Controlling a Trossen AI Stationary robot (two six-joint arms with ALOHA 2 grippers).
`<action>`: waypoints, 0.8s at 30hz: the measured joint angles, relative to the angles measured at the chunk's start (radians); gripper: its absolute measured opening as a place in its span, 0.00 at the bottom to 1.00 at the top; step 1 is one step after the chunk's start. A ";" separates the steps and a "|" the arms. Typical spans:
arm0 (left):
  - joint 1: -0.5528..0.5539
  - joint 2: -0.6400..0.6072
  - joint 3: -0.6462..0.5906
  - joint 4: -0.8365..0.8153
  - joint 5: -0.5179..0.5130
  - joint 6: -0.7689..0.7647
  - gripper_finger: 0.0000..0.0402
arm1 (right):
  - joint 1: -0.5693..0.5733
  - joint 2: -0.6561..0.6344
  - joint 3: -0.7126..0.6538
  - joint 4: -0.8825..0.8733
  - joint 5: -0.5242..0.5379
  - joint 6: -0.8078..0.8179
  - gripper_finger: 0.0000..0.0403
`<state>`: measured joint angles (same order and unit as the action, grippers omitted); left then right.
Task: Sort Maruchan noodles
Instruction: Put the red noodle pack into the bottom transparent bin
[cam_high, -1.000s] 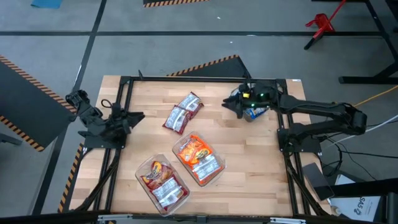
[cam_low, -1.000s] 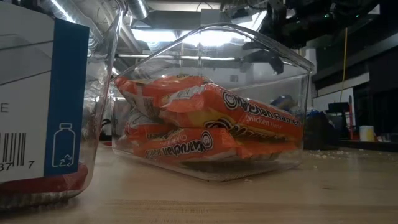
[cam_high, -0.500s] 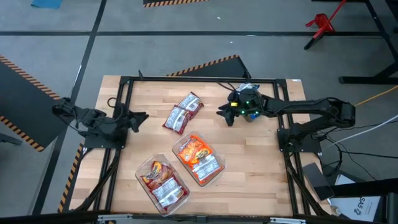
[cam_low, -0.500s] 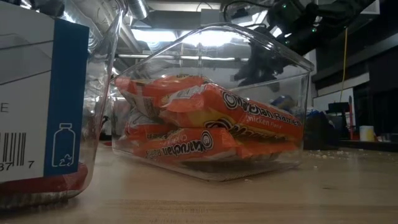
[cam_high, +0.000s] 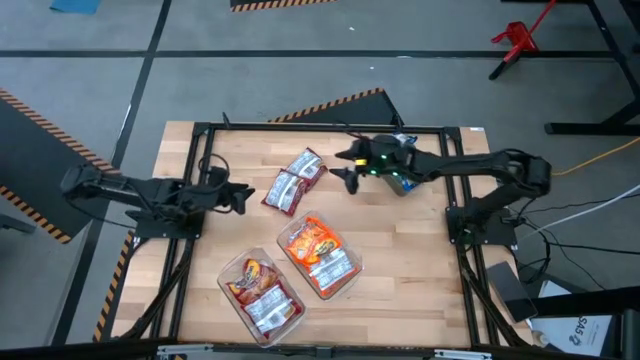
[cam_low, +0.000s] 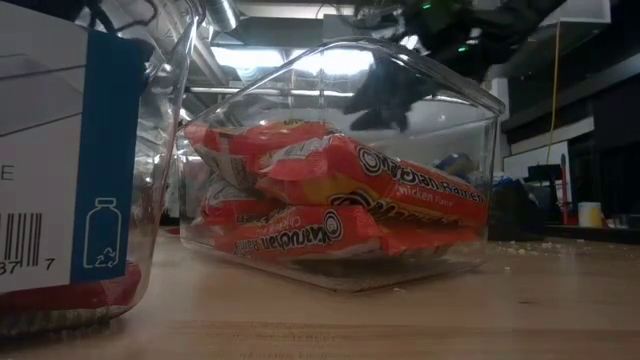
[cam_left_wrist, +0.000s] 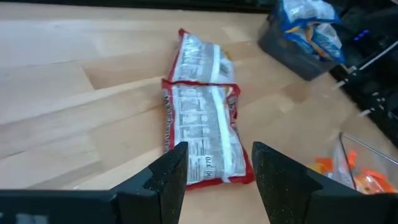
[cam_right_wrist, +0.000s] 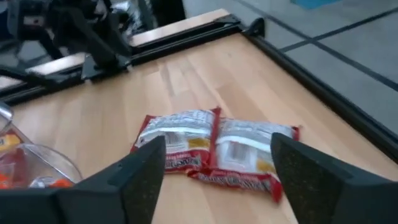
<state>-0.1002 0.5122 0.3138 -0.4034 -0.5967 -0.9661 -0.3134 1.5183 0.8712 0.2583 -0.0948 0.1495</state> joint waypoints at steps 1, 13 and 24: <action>0.011 0.001 0.000 0.000 0.013 0.000 0.43 | 0.002 0.038 0.034 0.001 -0.019 -0.012 0.70; 0.043 0.000 0.000 -0.014 0.051 0.008 0.43 | 0.114 0.441 0.422 -0.187 0.104 -0.182 0.72; 0.043 0.000 0.000 -0.038 0.068 0.010 0.43 | 0.123 0.580 0.490 -0.256 0.239 -0.006 0.72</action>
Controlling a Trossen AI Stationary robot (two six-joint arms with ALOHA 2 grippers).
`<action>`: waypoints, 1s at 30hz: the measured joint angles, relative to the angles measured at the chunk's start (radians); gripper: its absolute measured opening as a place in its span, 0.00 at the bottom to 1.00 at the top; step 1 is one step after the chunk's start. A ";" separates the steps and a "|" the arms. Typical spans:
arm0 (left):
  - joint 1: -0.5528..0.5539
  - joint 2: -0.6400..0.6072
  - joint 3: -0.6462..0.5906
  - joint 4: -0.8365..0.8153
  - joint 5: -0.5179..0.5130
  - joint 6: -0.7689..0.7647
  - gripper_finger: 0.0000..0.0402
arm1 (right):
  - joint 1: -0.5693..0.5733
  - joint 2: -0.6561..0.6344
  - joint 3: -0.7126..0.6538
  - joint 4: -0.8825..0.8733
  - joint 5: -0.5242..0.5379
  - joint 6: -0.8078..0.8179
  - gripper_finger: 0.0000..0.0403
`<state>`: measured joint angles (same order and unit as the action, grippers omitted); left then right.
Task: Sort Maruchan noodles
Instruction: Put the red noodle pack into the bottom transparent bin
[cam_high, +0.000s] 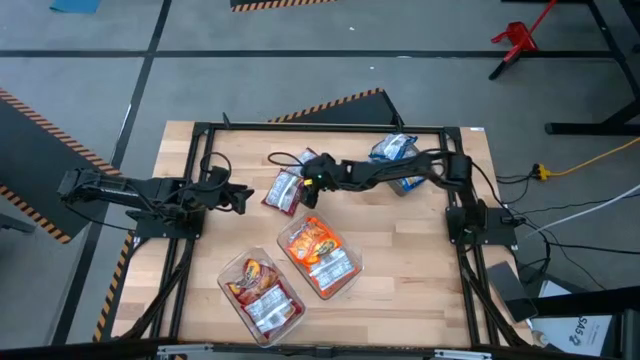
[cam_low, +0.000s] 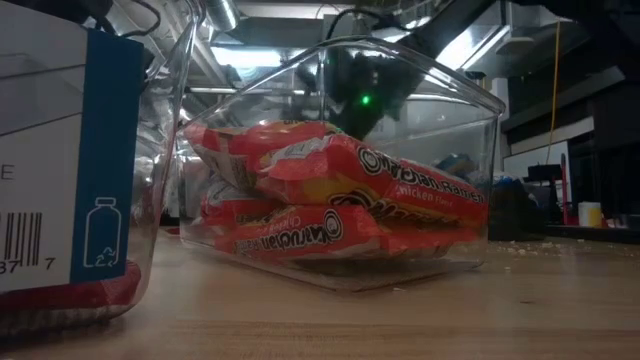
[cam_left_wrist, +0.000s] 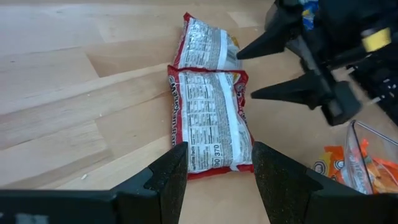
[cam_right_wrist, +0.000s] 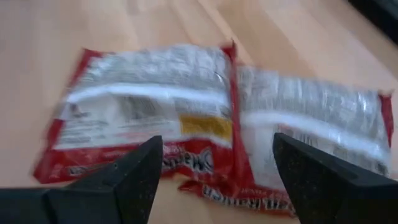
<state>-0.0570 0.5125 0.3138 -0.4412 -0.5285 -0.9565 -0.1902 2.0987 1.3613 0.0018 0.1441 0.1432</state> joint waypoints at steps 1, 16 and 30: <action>0.000 0.000 0.000 0.000 0.000 0.000 0.43 | 0.000 0.011 0.000 0.001 0.012 0.015 0.72; 0.000 0.000 0.000 0.001 -0.004 0.023 0.43 | 0.014 0.082 0.004 -0.015 0.159 0.164 0.42; 0.000 0.000 0.000 0.001 -0.010 0.063 0.43 | 0.013 0.041 -0.005 -0.044 0.117 0.219 0.02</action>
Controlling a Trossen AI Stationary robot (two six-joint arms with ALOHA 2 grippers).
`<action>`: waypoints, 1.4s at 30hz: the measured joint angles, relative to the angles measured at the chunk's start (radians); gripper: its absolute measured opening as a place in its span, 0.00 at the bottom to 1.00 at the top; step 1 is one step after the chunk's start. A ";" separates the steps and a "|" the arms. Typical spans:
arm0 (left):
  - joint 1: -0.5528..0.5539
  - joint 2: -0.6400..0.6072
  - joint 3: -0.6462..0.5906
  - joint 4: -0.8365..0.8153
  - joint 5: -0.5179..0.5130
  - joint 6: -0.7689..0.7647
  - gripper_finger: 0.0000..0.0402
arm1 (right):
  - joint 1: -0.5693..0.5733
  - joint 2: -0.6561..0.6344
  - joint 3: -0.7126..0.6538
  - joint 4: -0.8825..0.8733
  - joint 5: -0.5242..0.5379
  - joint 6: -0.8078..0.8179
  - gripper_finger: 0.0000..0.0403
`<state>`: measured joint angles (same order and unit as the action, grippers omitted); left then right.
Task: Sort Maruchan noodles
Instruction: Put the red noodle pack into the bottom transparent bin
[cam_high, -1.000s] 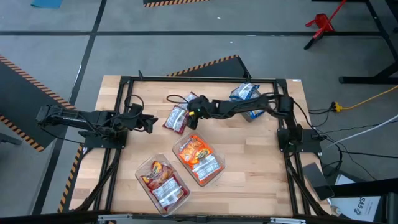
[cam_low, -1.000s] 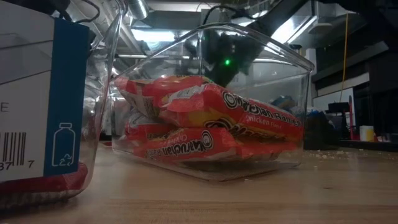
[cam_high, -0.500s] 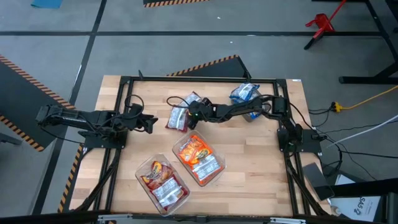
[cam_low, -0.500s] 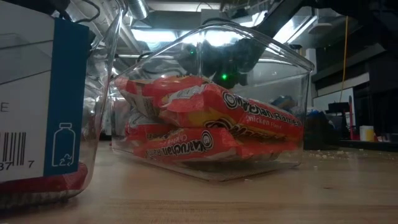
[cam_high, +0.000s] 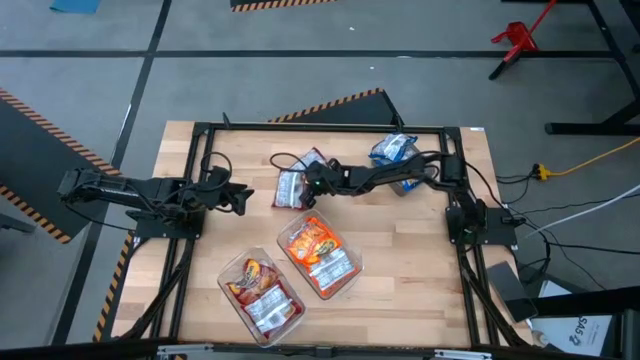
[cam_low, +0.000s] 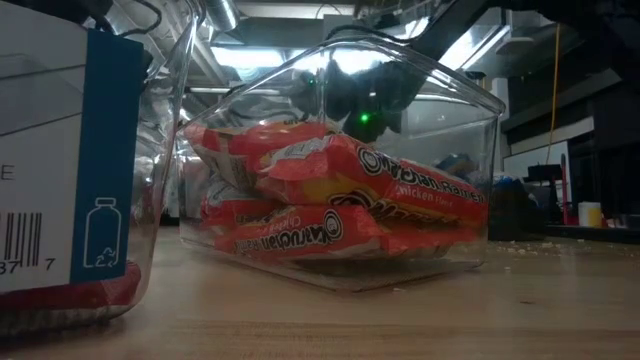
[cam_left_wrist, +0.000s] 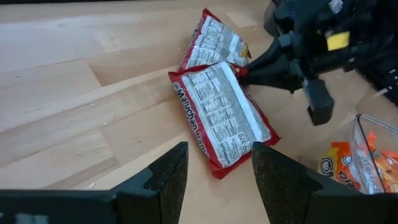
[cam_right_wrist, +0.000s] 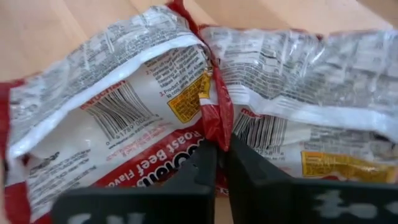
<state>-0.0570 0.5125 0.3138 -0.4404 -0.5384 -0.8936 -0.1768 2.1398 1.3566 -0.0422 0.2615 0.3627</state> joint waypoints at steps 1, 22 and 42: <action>0.000 0.000 0.000 0.000 0.000 0.006 0.43 | 0.000 -0.008 -0.001 0.001 0.000 -0.003 0.01; 0.000 0.000 0.000 -0.001 0.000 0.016 0.43 | 0.001 -0.248 0.001 0.000 -0.042 -0.060 0.00; 0.000 0.000 0.000 0.000 0.000 0.039 0.43 | 0.043 -0.417 0.004 -0.527 -0.030 -0.158 0.00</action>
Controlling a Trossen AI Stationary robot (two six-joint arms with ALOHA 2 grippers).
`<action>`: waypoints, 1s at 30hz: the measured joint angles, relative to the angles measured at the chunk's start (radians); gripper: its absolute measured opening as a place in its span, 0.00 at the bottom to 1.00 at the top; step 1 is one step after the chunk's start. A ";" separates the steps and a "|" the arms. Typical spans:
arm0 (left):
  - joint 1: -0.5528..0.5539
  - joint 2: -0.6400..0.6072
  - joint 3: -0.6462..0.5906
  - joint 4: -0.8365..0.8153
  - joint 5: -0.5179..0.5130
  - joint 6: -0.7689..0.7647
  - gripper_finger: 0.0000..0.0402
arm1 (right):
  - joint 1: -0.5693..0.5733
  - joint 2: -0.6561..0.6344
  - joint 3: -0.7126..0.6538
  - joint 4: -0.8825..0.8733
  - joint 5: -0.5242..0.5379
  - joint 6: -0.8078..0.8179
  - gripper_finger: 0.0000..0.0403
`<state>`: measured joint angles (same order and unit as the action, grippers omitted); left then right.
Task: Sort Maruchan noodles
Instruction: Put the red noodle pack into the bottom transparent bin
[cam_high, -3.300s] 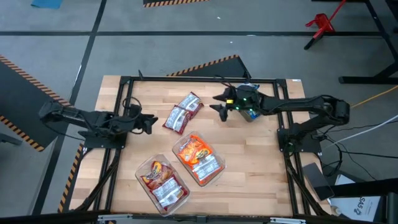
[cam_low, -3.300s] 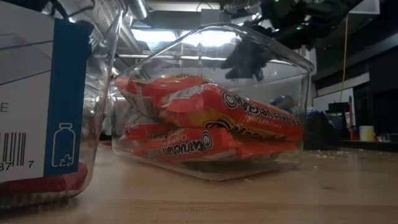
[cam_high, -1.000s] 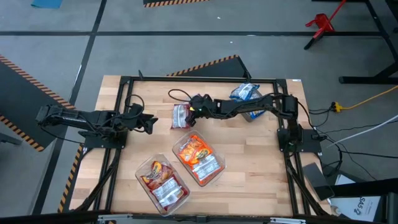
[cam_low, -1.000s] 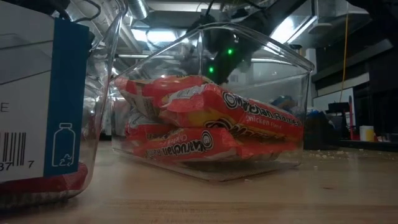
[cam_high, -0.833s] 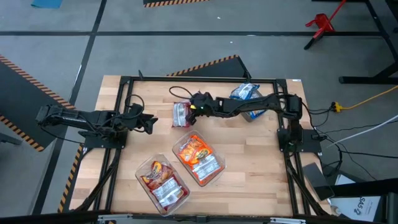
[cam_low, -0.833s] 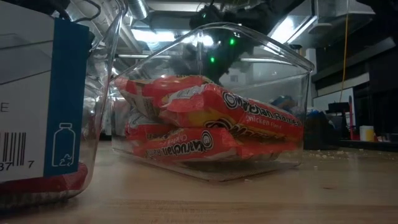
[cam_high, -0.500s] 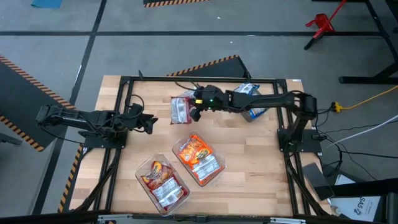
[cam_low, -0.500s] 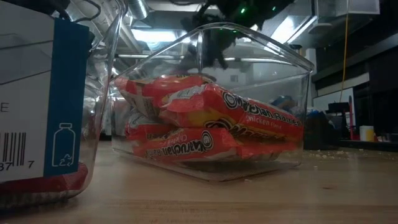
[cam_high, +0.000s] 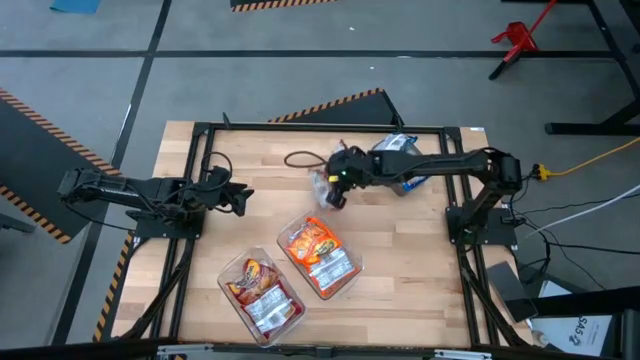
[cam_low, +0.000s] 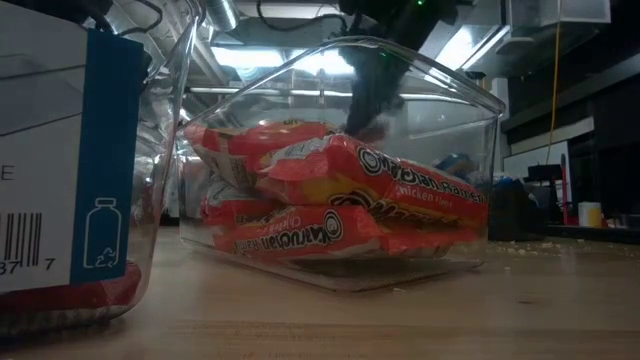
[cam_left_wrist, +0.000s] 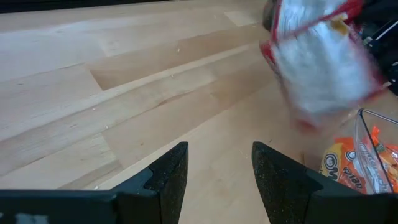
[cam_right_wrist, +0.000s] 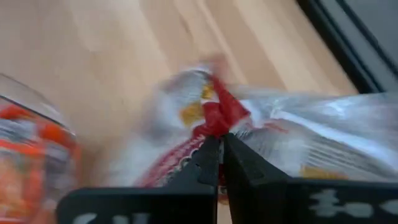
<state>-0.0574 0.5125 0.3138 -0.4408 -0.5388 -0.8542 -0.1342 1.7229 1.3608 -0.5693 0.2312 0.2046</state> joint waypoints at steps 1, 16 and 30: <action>0.000 0.000 0.000 0.000 0.000 0.000 0.43 | 0.003 0.000 0.000 -0.032 0.033 0.011 0.00; 0.000 0.000 0.000 0.000 -0.007 -0.001 0.43 | 0.098 -0.050 0.001 -0.229 0.172 0.062 0.00; 0.000 0.000 0.000 0.000 0.005 -0.002 0.43 | 0.192 -0.051 0.000 -0.552 0.049 0.159 0.00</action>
<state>-0.0574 0.5121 0.3138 -0.4408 -0.5342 -0.8566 0.0577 1.6718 1.3609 -1.1215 0.2799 0.3633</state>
